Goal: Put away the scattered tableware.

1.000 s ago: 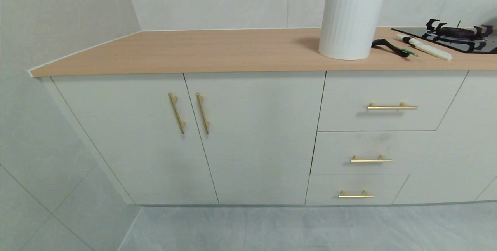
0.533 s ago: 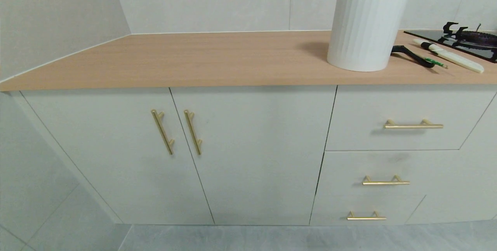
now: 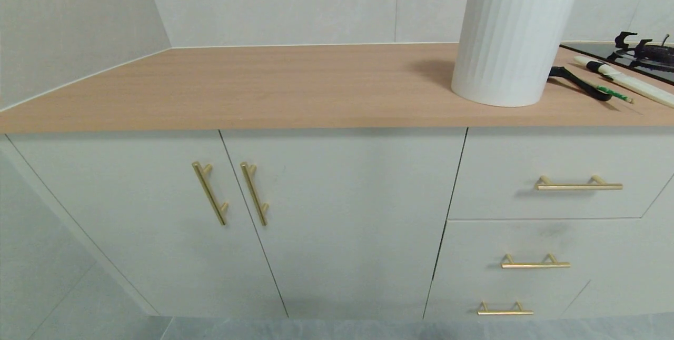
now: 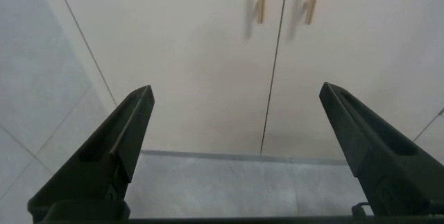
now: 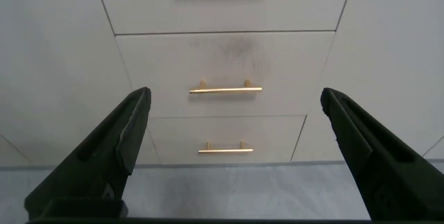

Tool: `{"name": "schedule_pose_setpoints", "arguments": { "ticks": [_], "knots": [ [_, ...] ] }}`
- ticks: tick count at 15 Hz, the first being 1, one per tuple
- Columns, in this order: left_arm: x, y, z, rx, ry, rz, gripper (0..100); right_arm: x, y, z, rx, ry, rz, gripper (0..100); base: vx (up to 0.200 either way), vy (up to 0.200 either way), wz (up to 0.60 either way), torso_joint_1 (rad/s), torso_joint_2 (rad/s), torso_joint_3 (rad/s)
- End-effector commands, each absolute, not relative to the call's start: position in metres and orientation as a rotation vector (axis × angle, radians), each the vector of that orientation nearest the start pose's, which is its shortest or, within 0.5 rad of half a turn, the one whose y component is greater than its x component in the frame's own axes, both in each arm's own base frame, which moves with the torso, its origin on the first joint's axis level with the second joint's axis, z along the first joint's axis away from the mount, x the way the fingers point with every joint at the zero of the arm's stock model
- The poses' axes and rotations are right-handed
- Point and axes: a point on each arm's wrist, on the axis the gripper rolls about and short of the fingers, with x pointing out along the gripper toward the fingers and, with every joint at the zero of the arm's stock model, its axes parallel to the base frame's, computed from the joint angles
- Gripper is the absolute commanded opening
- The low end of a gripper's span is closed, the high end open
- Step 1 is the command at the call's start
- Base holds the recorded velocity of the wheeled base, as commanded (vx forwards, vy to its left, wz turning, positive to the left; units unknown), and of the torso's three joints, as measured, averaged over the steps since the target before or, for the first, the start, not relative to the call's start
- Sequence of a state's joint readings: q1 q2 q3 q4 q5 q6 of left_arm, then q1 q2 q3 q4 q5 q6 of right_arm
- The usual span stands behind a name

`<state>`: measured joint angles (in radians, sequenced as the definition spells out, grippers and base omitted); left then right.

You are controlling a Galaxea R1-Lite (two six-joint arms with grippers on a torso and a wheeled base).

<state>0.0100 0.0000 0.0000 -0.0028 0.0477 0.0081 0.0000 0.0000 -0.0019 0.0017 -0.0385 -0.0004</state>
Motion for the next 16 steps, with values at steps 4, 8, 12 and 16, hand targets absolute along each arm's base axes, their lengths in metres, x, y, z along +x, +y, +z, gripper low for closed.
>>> {"name": "schedule_pose_setpoints", "arguments": {
  "ticks": [4, 8, 12, 16],
  "knots": [
    [-0.0228, 0.0009, 0.0758, 0.008, -0.003, 0.057, 100, -0.0228, -0.0009, 0.0758, 0.000, 0.002, -0.038, 100, 0.000, -0.200, 0.00, -0.004, 0.00, 0.002],
    [-0.0228, 0.0008, 0.0758, 0.005, -0.003, 0.058, 100, -0.0228, -0.0009, 0.0758, 0.000, 0.002, -0.038, 100, 0.000, -0.100, 0.00, 0.001, 0.00, 0.001],
    [-0.0228, 0.0009, 0.0758, 0.000, -0.003, 0.060, 100, -0.0228, -0.0009, 0.0758, 0.000, 0.002, -0.038, 100, 0.000, 0.000, 0.00, 0.000, 0.00, 0.000],
    [-0.0228, 0.0009, 0.0758, -0.006, -0.003, 0.060, 100, -0.0228, -0.0009, 0.0758, 0.000, 0.002, -0.038, 100, -0.100, 0.000, 0.00, 0.005, 0.00, 0.000]
  ]
}}
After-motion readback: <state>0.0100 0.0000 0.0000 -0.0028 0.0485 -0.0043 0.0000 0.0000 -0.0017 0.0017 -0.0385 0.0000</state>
